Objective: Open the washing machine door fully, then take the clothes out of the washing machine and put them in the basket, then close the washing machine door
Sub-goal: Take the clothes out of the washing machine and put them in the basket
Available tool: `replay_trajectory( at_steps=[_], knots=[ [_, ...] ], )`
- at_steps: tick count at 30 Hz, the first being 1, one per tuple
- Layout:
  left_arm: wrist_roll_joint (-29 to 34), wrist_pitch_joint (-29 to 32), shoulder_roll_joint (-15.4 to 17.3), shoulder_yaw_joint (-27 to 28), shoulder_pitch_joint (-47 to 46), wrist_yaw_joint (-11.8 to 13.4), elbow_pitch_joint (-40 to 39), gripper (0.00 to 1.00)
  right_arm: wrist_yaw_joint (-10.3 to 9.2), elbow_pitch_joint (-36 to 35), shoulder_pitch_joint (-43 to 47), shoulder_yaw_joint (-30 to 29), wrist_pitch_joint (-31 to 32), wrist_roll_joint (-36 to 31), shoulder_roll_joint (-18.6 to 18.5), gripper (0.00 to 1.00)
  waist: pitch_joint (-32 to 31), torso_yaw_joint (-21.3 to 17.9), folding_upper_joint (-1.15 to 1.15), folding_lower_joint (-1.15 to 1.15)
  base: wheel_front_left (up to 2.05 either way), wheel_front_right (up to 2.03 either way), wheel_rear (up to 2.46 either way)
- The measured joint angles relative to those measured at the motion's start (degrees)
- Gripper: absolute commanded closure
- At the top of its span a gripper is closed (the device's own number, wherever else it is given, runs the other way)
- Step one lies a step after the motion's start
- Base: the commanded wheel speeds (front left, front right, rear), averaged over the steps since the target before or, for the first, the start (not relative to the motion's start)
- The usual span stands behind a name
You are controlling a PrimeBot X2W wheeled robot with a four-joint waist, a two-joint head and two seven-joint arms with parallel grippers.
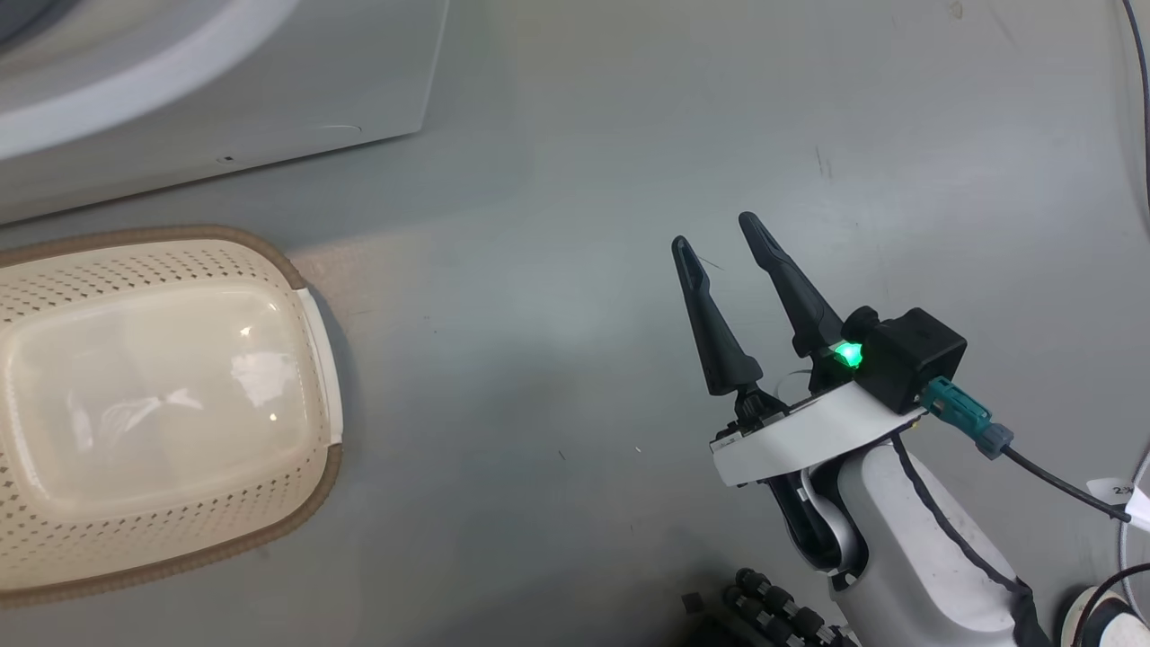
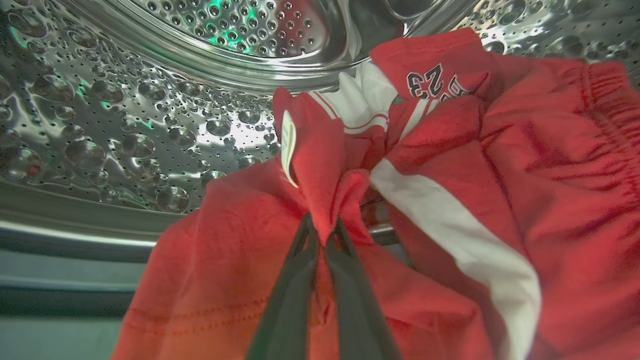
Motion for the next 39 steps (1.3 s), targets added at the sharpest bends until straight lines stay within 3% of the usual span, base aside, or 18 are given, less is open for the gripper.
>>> replay_trajectory(
  at_steps=[17, 39],
  knots=[
    [-4.54, -11.58, -6.54, 0.65, 6.05, -1.89, 4.44, 1.0, 0.0, 2.59, 0.5, -3.55, 0.0, -2.6, -0.04, 0.0, -7.54, 3.74, 0.0, 0.0, 0.0, 0.0, 0.0],
    [-9.02, -24.23, -13.36, 1.58, 16.6, -5.64, 6.8, 1.0, 0.19, 4.86, 8.12, -7.12, 0.0, -4.01, -1.14, 0.0, -19.82, 9.92, 0.0, -0.01, 0.0, 0.0, 0.0]
  ],
)
